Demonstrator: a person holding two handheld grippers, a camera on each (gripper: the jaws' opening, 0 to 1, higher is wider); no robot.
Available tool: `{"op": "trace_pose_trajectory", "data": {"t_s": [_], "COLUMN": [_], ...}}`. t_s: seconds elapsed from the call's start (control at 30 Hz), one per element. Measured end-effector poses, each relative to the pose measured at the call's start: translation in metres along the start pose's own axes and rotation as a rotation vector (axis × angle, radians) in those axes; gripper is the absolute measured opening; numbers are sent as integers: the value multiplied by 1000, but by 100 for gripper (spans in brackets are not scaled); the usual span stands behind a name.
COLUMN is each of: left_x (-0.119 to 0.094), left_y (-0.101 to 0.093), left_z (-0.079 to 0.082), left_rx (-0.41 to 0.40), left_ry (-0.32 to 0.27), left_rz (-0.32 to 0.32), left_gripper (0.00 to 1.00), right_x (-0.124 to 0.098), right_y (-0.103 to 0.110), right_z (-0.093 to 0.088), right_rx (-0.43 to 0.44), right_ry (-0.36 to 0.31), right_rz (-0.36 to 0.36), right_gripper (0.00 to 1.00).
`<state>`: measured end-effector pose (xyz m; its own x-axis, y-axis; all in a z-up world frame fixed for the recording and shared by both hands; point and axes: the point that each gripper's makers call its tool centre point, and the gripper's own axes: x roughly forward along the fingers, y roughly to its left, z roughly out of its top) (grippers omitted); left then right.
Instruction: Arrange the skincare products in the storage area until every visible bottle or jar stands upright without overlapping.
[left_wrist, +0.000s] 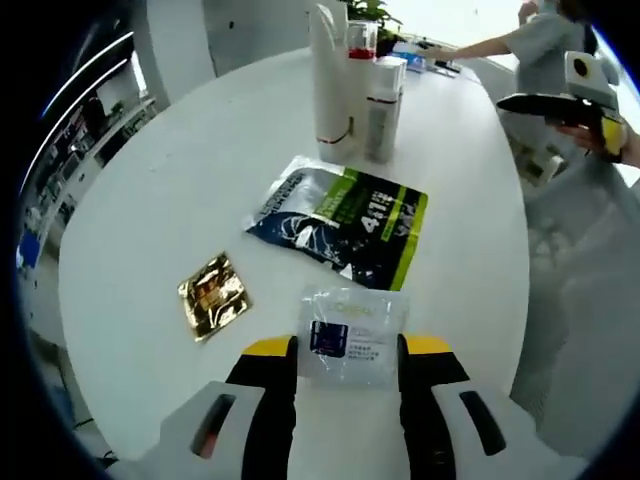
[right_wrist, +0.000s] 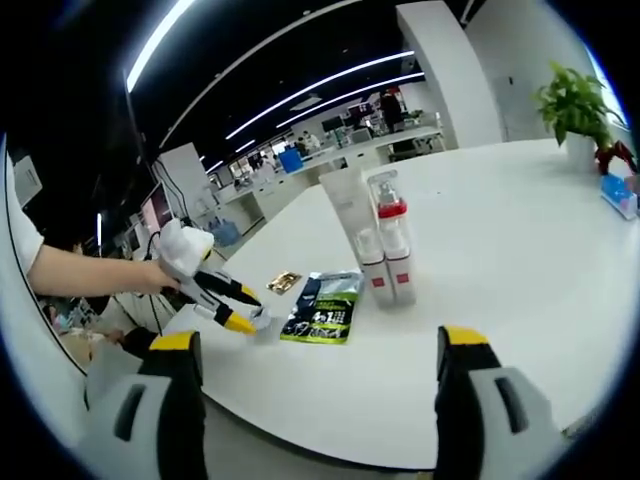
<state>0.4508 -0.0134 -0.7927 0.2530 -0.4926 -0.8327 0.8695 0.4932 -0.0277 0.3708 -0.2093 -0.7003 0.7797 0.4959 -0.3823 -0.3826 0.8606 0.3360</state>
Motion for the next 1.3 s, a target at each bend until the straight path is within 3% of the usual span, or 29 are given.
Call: {"op": "trace_pose_trajectory", "data": {"t_s": [0.8,1.3], "left_x": [-43,-56], "left_y": [-34,-53], "left_z": [56,69], "left_rx": [-107,-142], "left_ry": [-216,-288], "left_rz": [84,98], "left_gripper": [37,36], "right_x": [-1,1], "right_y": [3,12], "right_z": [1,3], "right_rx": [-14,-14], "right_ry": [-10,-4], "right_rz": [18,54], "right_gripper": [97,97]}}
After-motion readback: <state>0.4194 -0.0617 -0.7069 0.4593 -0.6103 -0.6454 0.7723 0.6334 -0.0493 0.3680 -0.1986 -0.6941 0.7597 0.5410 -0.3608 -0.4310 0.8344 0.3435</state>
